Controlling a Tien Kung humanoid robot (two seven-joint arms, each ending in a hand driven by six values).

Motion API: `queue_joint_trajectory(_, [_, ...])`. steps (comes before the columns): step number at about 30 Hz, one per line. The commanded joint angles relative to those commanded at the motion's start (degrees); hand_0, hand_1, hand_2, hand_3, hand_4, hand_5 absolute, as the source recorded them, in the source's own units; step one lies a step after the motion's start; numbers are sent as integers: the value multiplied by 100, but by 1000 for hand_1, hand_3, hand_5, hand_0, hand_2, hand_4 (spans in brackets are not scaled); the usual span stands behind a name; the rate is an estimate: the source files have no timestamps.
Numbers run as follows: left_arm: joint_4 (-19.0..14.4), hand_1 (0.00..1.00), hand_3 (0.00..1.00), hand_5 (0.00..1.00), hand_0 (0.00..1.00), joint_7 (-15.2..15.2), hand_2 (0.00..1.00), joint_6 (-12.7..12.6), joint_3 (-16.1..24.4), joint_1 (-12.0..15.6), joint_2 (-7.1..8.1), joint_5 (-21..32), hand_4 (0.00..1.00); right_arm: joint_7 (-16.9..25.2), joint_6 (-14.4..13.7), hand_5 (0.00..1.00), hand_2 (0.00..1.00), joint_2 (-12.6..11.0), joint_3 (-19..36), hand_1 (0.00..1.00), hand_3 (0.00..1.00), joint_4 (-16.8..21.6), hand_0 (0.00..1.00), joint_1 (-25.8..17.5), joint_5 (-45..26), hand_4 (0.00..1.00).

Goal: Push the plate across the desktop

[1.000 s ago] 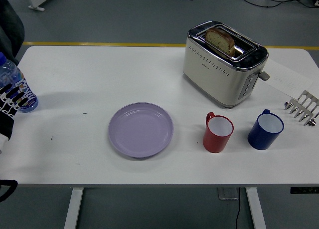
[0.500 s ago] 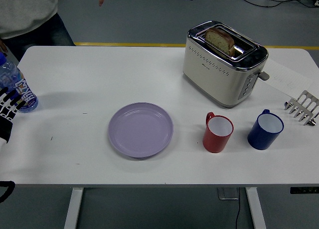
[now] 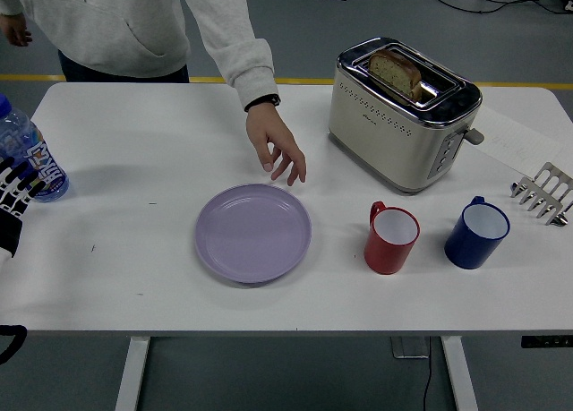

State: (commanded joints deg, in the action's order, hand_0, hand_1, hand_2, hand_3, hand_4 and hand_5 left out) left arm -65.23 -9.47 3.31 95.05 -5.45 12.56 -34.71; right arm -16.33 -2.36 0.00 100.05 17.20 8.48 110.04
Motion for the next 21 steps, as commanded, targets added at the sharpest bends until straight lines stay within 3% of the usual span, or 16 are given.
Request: queue_joint_trajectory(21, [-4, 658, 600, 998, 634, 6, 652, -20, 45, -62, -12, 9, 550, 17, -23, 501, 723, 0, -24, 624, 664, -10, 605, 97, -55, 210])
